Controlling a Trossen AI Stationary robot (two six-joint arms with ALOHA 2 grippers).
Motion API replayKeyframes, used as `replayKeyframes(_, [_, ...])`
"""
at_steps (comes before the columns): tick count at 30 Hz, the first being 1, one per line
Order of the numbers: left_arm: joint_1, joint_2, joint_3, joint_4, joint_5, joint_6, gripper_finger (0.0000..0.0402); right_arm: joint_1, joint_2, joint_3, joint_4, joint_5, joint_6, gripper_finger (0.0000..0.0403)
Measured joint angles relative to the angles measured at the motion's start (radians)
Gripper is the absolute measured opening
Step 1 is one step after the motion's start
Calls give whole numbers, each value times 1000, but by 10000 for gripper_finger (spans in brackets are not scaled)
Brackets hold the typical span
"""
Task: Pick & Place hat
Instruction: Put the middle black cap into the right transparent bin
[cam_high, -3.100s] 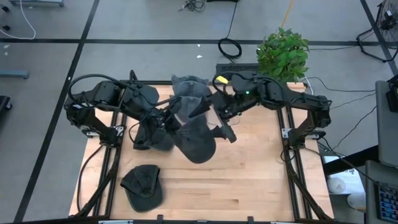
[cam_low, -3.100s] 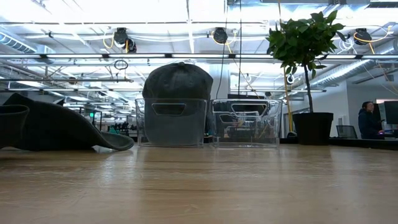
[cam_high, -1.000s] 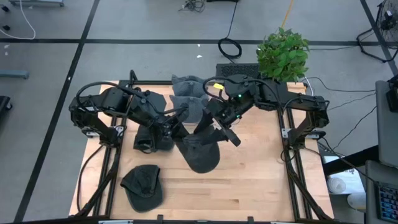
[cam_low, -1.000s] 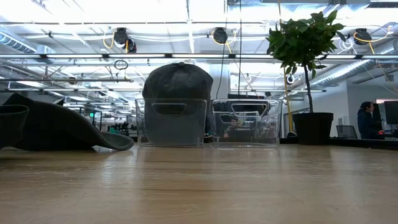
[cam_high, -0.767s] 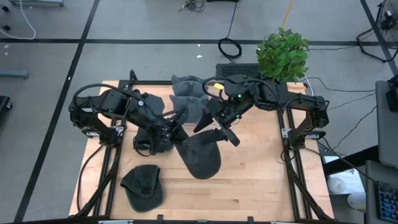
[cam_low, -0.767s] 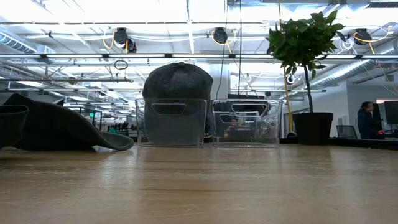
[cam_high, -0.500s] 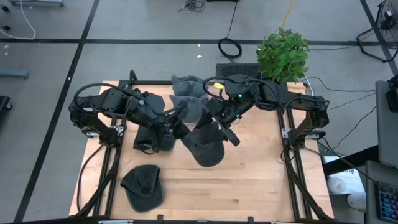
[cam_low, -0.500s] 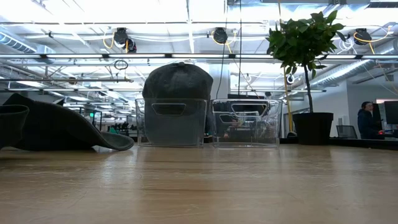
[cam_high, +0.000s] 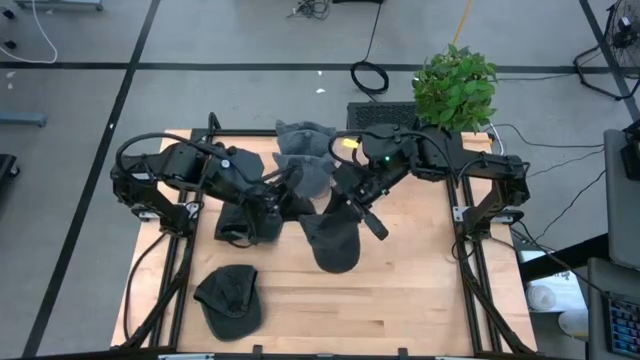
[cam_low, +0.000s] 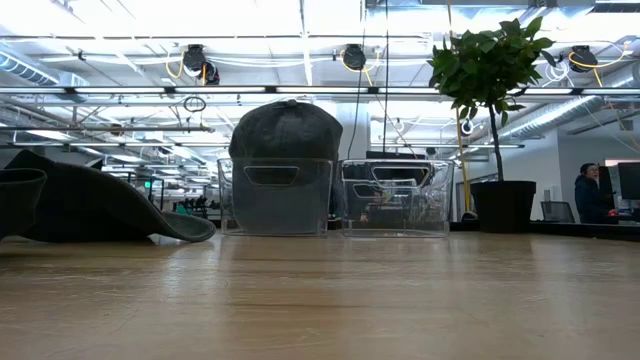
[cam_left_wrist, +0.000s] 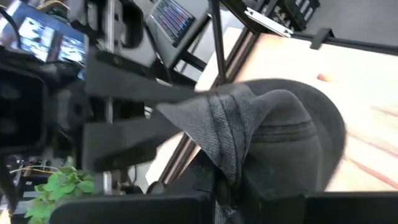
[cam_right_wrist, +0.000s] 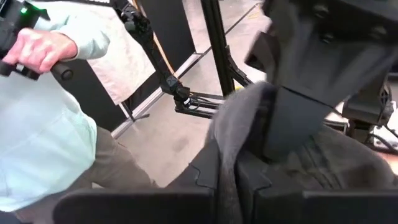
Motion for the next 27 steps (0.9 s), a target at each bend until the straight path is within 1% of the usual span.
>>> replayKeyframes(4, [0,0,0,41,0,-27,54,-4,0,0,1,1,3,2])
replayKeyframes(6, [0,0,0,41,-1,-74,71,-7,0,0,0,1,4,1])
replayKeyframes(9, [0,0,0,28,-8,-217,94,-7,-8,0,-4,8,-8,1])
replayKeyframes(12, [-1,-5,0,-27,-10,-348,118,-16,-32,0,-13,29,-26,1])
replayKeyframes(15, [-5,-12,0,-95,-16,-505,147,-41,-61,0,-30,32,-26,1])
replayKeyframes(19, [-13,-17,0,-123,-9,-708,187,-83,-102,0,-57,33,-63,1])
replayKeyframes(23, [-24,-30,2,-118,-4,-838,216,-135,-126,2,-86,32,-141,0])
replayKeyframes(27, [-42,-42,0,-131,-6,-932,230,-196,-124,2,-135,41,-225,0])
